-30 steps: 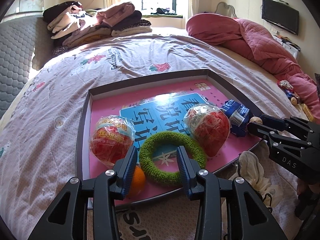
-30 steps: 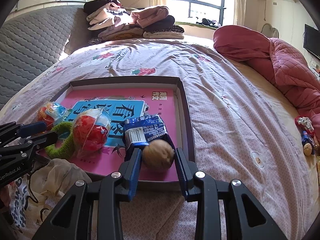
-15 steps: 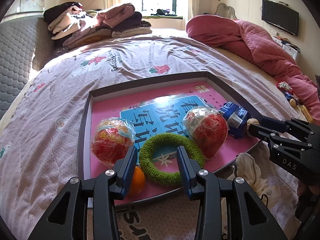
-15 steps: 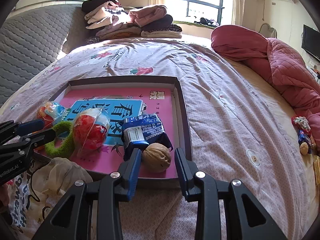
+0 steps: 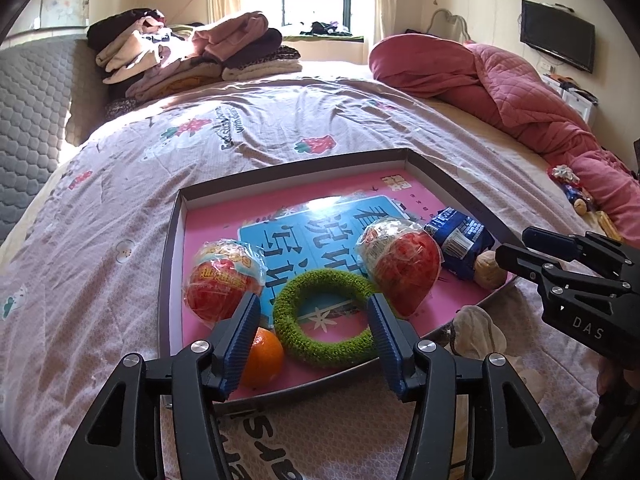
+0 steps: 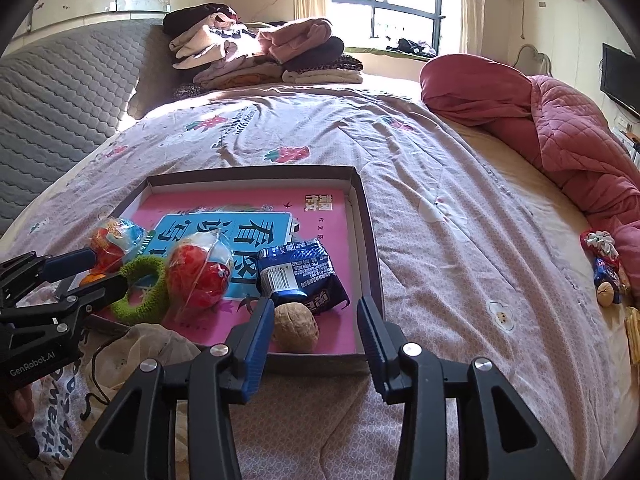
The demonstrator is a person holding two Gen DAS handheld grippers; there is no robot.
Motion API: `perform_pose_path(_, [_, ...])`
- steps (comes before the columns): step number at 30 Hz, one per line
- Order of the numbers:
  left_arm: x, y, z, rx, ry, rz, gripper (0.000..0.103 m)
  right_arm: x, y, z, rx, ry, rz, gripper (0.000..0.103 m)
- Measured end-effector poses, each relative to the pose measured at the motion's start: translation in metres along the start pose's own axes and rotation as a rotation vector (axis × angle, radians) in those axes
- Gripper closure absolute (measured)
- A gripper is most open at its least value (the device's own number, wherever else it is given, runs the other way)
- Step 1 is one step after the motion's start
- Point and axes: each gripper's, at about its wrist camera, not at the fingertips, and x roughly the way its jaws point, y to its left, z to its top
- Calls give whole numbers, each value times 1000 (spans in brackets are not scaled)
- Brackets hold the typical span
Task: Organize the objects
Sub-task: 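Open the right tool to release the walnut and lift both tools away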
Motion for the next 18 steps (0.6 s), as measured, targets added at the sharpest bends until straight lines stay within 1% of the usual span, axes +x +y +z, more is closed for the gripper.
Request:
perform_pose_path(1, [-1,-1,0,1,-2,4,43,-1,0,0,1,-1,1,60])
perform_pose_path(3, [-4,-2,0,4,-5,13,36,-4,1,2,1,-7,-2,59])
perform_pose_path(7, [-7,-2,-1,1,-6,12,34,-11,1,3,-1,-17,-1,54])
perform_pose_path(18, [-20,-3,1,-6,-26,16,31,-27,5,7,-10,-36,-3,54])
